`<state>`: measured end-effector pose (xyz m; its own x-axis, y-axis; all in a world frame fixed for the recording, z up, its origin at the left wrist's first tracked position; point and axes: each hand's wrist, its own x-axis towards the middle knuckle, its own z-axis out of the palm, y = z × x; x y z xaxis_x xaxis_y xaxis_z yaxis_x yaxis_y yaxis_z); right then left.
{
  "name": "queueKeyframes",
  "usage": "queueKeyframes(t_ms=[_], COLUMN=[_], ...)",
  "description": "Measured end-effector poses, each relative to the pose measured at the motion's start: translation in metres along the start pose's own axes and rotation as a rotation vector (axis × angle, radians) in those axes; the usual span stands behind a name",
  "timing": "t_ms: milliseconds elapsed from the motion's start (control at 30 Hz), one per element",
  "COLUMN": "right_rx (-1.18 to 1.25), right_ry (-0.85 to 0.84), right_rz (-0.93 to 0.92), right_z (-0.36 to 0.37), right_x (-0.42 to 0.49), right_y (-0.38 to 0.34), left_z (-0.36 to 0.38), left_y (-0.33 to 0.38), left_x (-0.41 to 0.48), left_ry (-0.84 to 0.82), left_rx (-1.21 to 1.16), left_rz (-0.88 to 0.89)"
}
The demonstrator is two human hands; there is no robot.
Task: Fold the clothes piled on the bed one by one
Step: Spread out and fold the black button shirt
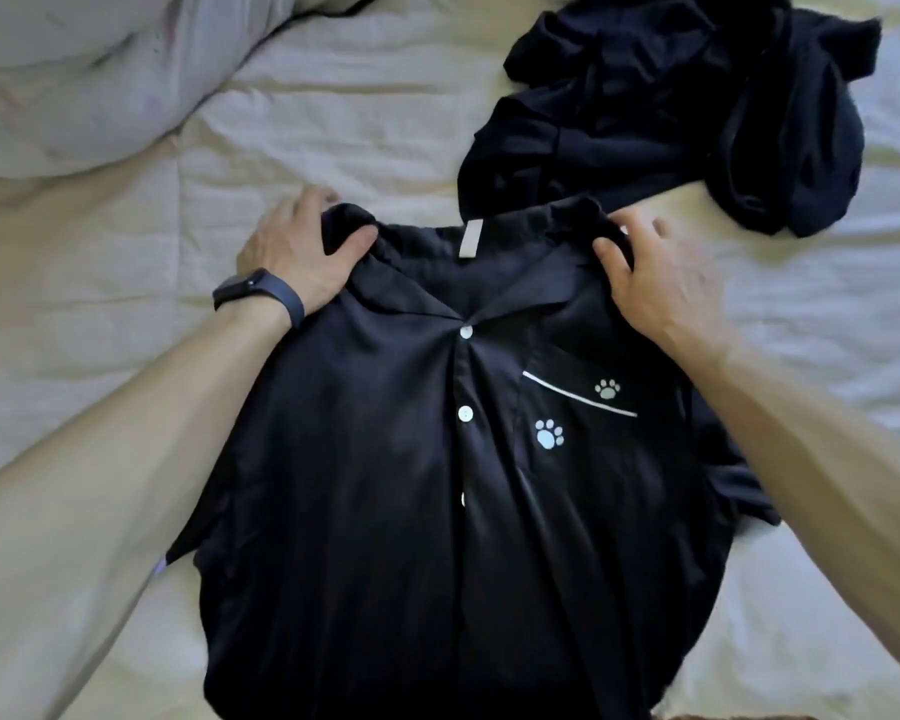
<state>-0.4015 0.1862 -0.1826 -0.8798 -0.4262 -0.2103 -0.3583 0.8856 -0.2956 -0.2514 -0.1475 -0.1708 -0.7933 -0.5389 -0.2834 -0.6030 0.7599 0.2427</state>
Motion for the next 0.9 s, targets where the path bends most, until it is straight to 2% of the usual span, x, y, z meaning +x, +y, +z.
queueKeyframes(t_ms=[33, 100, 167, 233, 333, 400, 500, 567, 667, 733, 800, 900], right_rx=[-0.009, 0.045, 0.097, 0.081, -0.037, -0.096, -0.143, -0.078, 0.074, 0.280, 0.521, 0.625], right_ry=[0.012, 0.143, 0.250, 0.231, -0.007, -0.138, -0.198, -0.139, -0.031, -0.018, -0.090, -0.272], right_rz=[0.059, 0.116, 0.097, 0.037, -0.129, -0.199, -0.005, 0.135, 0.370, 0.579, 0.747, 0.781], right_z=[0.000, -0.003, -0.003, 0.010, 0.040, 0.055, 0.057, 0.052, 0.045, 0.044, 0.047, 0.060], right_x=[-0.010, -0.044, -0.098, -0.166, -0.271, -0.323, -0.369, -0.389, -0.414, -0.431, -0.448, -0.464], right_y=[0.002, -0.002, -0.012, -0.022, -0.036, -0.032, -0.011, 0.001, 0.016, 0.024, 0.030, 0.037], left_z=[0.003, 0.010, 0.023, 0.046, 0.086, 0.104, 0.104, 0.095, 0.084, 0.081, 0.083, 0.093], left_y=[0.003, 0.010, 0.019, 0.029, 0.035, 0.021, -0.014, -0.035, -0.053, -0.065, -0.080, -0.104], left_x=[-0.009, -0.040, -0.090, -0.155, -0.257, -0.309, -0.364, -0.393, -0.429, -0.450, -0.467, -0.478], left_ry=[0.044, 0.224, 0.323, 0.252, -0.013, -0.124, -0.250, -0.260, -0.087, 0.050, 0.063, -0.111], left_rx=[0.016, 0.063, 0.089, 0.103, 0.156, 0.168, 0.205, 0.200, 0.058, -0.081, -0.262, -0.567], left_rz=[0.012, 0.090, 0.208, 0.339, 0.503, 0.478, 0.217, 0.058, -0.180, -0.407, -0.657, -0.968])
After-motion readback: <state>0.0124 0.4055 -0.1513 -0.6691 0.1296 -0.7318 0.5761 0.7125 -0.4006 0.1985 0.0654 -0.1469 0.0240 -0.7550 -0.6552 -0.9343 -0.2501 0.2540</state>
